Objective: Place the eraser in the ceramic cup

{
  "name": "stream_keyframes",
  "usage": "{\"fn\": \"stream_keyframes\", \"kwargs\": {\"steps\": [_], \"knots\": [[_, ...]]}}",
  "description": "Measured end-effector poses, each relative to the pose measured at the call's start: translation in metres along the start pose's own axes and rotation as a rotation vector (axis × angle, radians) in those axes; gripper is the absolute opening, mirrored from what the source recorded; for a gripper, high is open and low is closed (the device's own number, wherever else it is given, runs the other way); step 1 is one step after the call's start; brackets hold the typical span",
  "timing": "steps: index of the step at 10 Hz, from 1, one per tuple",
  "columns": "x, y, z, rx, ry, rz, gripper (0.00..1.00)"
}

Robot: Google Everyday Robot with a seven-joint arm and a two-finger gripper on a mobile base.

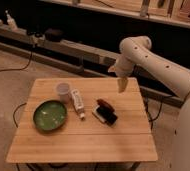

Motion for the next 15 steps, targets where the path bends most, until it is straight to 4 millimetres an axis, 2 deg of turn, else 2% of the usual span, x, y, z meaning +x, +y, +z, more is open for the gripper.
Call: {"fn": "stream_keyframes", "kwargs": {"steps": [3,5,7,10,11,15], "knots": [[-0.009,0.003,-0.003,-0.008,-0.006,0.035,0.80],[-0.043,0.014,-0.006,-0.029,-0.040,0.115,0.80],[-0.076,0.030,0.003,-0.066,-0.051,0.215,0.80],[-0.082,0.074,0.028,-0.164,0.035,0.390,0.80],[-0.083,0.081,0.032,-0.180,0.052,0.416,0.80],[-0.081,0.090,0.037,-0.198,0.072,0.439,0.80]]}}
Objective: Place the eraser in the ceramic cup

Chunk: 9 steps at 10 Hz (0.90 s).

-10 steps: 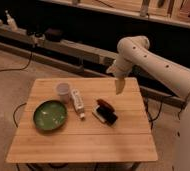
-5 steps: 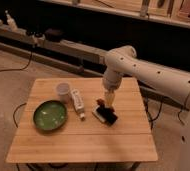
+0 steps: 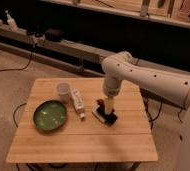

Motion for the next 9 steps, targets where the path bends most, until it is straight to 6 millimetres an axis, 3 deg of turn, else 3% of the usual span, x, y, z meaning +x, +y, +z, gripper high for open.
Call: {"fn": "stream_keyframes", "kwargs": {"steps": [5,9], "knots": [[0.001,0.000,0.056,-0.023,-0.029,-0.104,0.80],[0.006,0.001,0.088,-0.053,-0.031,-0.152,0.80]]}}
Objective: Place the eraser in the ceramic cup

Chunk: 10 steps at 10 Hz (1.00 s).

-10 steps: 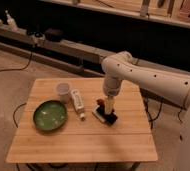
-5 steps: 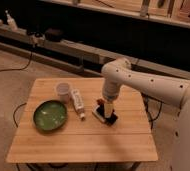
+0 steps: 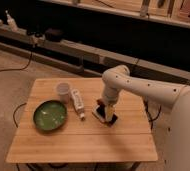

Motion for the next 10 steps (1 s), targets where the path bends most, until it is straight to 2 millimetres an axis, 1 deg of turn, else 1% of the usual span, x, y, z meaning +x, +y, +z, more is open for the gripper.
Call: {"fn": "stream_keyframes", "kwargs": {"steps": [2,5,6,8,9,10], "knots": [[0.003,-0.001,0.016,-0.003,0.002,0.027,0.80],[-0.001,-0.002,0.032,-0.007,0.018,0.036,0.80],[-0.001,-0.001,0.035,-0.008,0.025,0.041,0.77],[0.001,-0.001,0.041,-0.012,0.038,0.058,0.58],[0.000,-0.002,0.042,-0.009,0.042,0.068,0.47],[0.001,-0.002,0.043,-0.008,0.047,0.076,0.39]]}}
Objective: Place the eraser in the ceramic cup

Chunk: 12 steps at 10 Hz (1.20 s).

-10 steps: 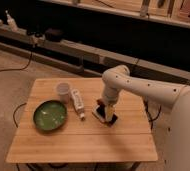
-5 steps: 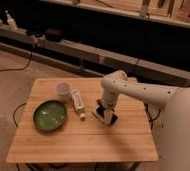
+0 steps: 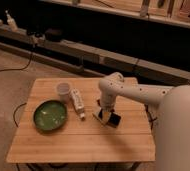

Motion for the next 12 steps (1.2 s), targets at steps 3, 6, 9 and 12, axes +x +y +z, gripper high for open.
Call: {"fn": "stream_keyframes", "kwargs": {"steps": [3,6,9,12], "knots": [[0.003,-0.003,-0.008,0.024,0.039,0.014,0.11],[-0.004,-0.002,-0.049,0.076,0.042,0.007,0.09],[-0.036,-0.012,-0.121,0.182,-0.063,-0.070,0.09],[-0.057,-0.031,-0.187,0.289,-0.272,-0.125,0.09]]}}
